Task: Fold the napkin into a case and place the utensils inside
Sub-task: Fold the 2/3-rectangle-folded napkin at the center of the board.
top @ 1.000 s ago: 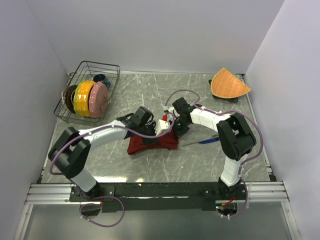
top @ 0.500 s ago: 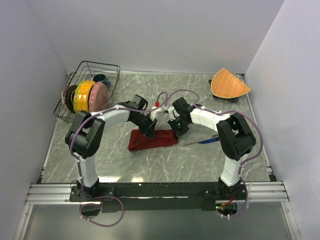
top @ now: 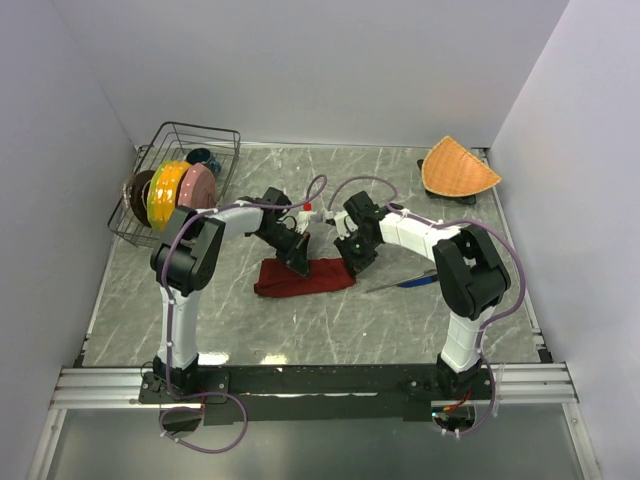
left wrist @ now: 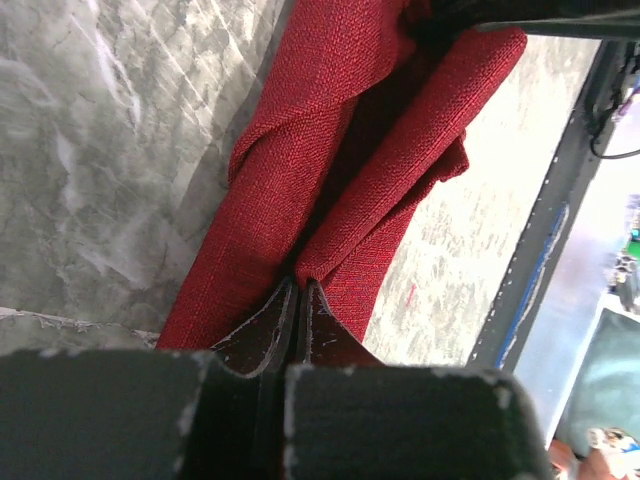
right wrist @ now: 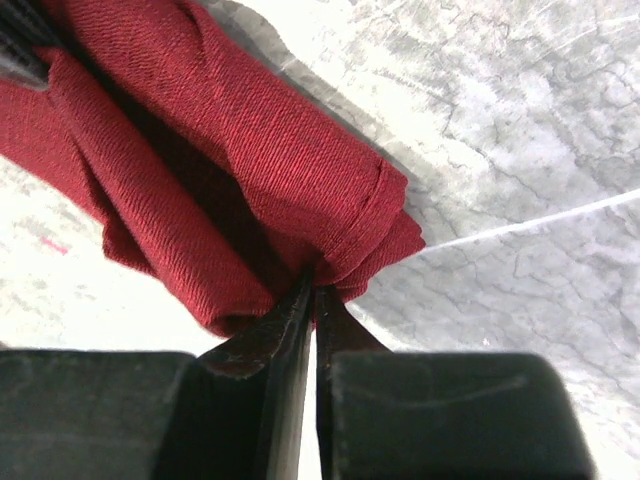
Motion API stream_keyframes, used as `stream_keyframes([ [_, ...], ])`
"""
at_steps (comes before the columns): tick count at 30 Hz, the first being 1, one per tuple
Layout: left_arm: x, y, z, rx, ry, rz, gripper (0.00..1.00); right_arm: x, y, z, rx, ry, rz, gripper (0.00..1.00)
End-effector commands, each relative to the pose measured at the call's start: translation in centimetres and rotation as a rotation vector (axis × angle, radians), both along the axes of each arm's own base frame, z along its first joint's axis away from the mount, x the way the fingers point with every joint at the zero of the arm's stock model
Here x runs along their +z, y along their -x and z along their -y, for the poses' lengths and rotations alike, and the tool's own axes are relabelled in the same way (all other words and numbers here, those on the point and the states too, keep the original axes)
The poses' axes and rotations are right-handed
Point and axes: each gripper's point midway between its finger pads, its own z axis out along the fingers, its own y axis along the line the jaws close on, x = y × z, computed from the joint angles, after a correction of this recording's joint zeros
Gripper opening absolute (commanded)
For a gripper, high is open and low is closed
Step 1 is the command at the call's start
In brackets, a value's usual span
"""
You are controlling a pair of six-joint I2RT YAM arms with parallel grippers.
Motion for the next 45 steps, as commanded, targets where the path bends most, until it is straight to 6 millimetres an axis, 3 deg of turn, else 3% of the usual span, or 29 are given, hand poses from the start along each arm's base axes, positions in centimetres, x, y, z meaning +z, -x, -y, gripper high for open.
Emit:
stream_keyframes([
  [1, -2.7, 0.7, -1.6, 0.007, -0.091, -0.062, 0.01, 2.4, -1.3, 0.5, -0.013, -0.009, 0.006, 0.25],
  [4, -3.0, 0.9, -1.8, 0.001, -0.096, -0.057, 0.01, 4.0, -2.0, 1.2, -0.057, -0.026, 0.001, 0.35],
  [7, -3.1, 1.0, -2.0, -0.006, -0.101, -0.053, 0.01, 6.0, -2.7, 1.6, -0.090, -0.075, 0.003, 0.39],
  [11, -3.1, 1.0, -1.9, -0.012, -0.092, -0.050, 0.01, 9.2, -3.3, 0.8, -0.071, -0.213, 0.060, 0.49],
  [15, -3.3, 1.0, -1.9, -0.015, -0.092, -0.059, 0.01, 11.7, -3.4, -1.5, 0.011, -0.373, 0.145, 0.73],
  [23, -3.6, 1.4, -2.1, -0.017, -0.093, -0.086, 0.01, 9.2, -2.8, -4.0, 0.108, -0.447, 0.138, 0.90],
  [34, -3.7, 0.6, -2.5, 0.009, -0.090, -0.103, 0.01, 4.8, 0.1, -5.7, 0.199, -0.462, 0.055, 0.78],
  [40, -3.7, 0.3, -2.5, 0.010, -0.085, -0.103, 0.01, 3.0, -0.5, -5.6, 0.147, -0.426, 0.023, 0.65],
  [43, -3.5, 0.2, -2.6, 0.013, -0.081, -0.098, 0.01, 2.4, -1.0, -5.7, 0.116, -0.410, 0.008, 0.50],
  [44, -3.5, 0.1, -2.7, 0.015, -0.079, -0.094, 0.01, 2.3, -1.4, -5.7, 0.104, -0.398, 0.011, 0.36],
  [45, -3.3, 0.0, -2.7, 0.019, -0.075, -0.092, 0.01, 2.1, -1.2, -5.6, 0.098, -0.389, -0.005, 0.29],
])
